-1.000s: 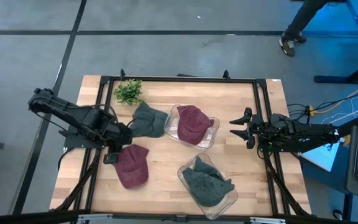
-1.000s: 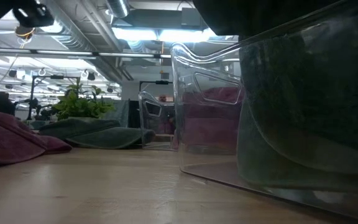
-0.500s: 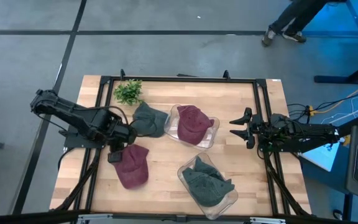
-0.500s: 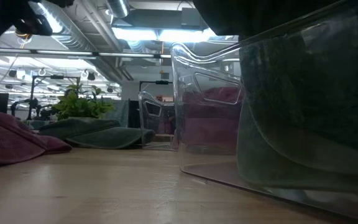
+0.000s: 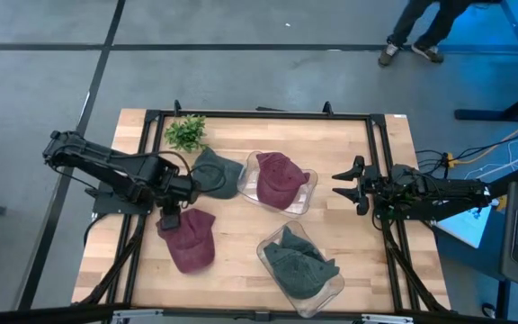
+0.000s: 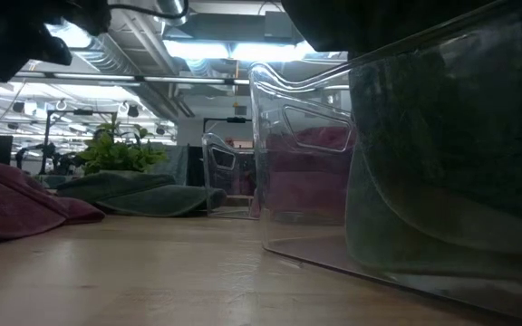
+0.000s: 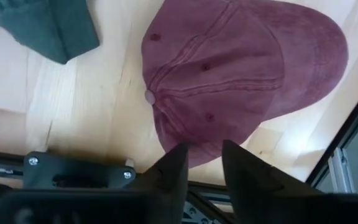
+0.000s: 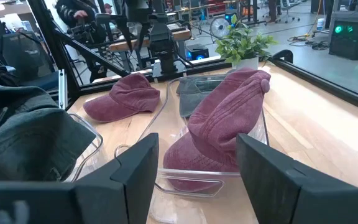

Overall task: Pick & Place hat
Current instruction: Put the red cap into the top transparent bin

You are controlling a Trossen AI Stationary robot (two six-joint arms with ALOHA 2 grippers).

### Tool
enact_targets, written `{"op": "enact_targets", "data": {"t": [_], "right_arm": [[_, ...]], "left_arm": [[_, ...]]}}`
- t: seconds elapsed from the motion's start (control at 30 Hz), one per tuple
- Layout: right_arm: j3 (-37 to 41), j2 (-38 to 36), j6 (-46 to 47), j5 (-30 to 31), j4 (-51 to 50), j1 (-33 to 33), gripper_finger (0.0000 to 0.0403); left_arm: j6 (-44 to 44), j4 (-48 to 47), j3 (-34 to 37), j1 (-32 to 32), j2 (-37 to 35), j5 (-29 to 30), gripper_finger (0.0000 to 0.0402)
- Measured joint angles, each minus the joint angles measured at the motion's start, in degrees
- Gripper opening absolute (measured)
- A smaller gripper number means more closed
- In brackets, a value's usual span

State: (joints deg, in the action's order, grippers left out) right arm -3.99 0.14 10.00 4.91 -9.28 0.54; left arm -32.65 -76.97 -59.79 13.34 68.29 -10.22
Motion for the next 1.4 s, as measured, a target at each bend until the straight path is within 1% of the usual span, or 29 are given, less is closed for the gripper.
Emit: {"op": "enact_targets", "data": {"t": [0.17,0.33,0.47,0.7,0.93,1.03,1.17,1.4], "right_arm": [[0.0,0.0,0.0,0.0,0.0,0.0,0.0213],[0.0,0.0,0.0,0.0,0.0,0.0,0.0213],[0.0,0.0,0.0,0.0,0.0,0.0,0.0213],[0.0,0.0,0.0,0.0,0.0,0.0,0.0213],[0.0,0.0,0.0,0.0,0.0,0.0,0.0213],[0.0,0.0,0.0,0.0,0.0,0.0,0.0213],[0.0,0.0,0.0,0.0,0.0,0.0,0.0213],[0.0,0.0,0.0,0.0,0.0,0.0,0.0213]], "left_arm": [[-0.7,0.0,0.3,0.0,0.0,0.1,0.0134],[-0.7,0.0,0.3,0.0,0.0,0.2,0.0154],[-0.7,0.0,0.3,0.0,0.4,0.2,0.0152],[-1.0,0.6,0.3,-0.1,3.3,1.5,0.0141],[-1.1,2.4,0.4,-2.7,6.0,-0.1,0.0139],[-1.2,4.0,2.5,-3.5,6.1,-0.6,0.0139],[-3.8,10.8,7.5,-3.8,5.5,-3.7,0.0139],[-7.2,12.9,12.9,-4.2,4.8,-4.5,0.0139]]}}
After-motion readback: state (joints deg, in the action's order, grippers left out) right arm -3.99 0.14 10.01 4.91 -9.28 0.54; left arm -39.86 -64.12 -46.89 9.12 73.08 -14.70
